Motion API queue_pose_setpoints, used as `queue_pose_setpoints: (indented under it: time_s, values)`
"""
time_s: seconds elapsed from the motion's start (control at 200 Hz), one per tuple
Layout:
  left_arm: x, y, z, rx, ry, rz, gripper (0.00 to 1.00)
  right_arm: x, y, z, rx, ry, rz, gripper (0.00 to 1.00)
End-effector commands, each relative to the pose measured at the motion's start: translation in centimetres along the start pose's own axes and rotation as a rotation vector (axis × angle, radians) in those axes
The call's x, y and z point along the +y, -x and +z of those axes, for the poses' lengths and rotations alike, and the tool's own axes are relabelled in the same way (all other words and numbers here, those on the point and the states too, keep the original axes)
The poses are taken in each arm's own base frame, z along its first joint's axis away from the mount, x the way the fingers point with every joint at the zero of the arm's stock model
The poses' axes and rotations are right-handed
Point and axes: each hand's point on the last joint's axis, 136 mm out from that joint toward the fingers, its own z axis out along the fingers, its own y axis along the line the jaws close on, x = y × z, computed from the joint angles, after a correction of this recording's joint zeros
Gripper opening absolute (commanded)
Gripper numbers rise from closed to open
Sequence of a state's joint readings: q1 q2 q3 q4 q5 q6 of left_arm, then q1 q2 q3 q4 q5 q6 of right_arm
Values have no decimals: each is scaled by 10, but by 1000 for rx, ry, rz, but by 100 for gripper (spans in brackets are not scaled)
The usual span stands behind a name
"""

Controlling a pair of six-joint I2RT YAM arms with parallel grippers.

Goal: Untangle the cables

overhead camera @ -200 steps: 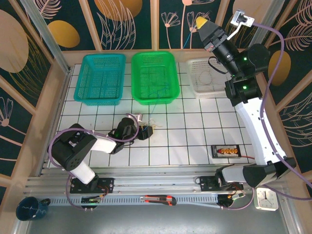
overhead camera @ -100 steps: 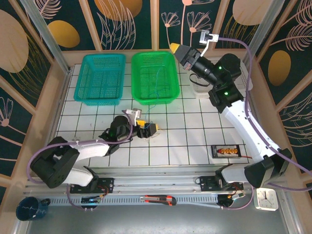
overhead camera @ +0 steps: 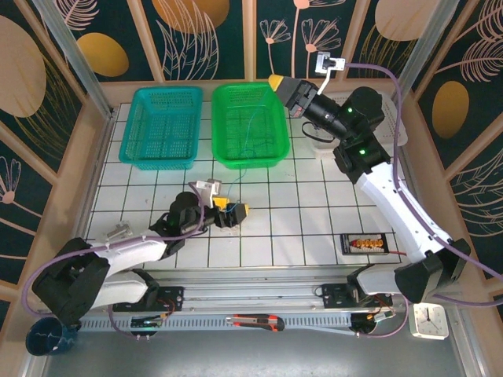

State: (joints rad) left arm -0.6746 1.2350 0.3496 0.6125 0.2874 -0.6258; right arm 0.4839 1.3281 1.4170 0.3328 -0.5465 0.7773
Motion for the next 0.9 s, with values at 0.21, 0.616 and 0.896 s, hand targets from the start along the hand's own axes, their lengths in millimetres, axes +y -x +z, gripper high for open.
queue_pose_setpoints:
  time_s: [0.21, 0.616, 0.896]
  values:
    - [48, -47, 6, 197, 217, -91, 99, 35, 54, -17, -141, -36, -191, 0]
    - [48, -54, 8, 235, 205, -72, 99, 38, 147, -68, -369, -186, -326, 0]
    - [54, -63, 13, 319, 247, -60, 99, 24, 133, -53, -300, -131, -262, 0]
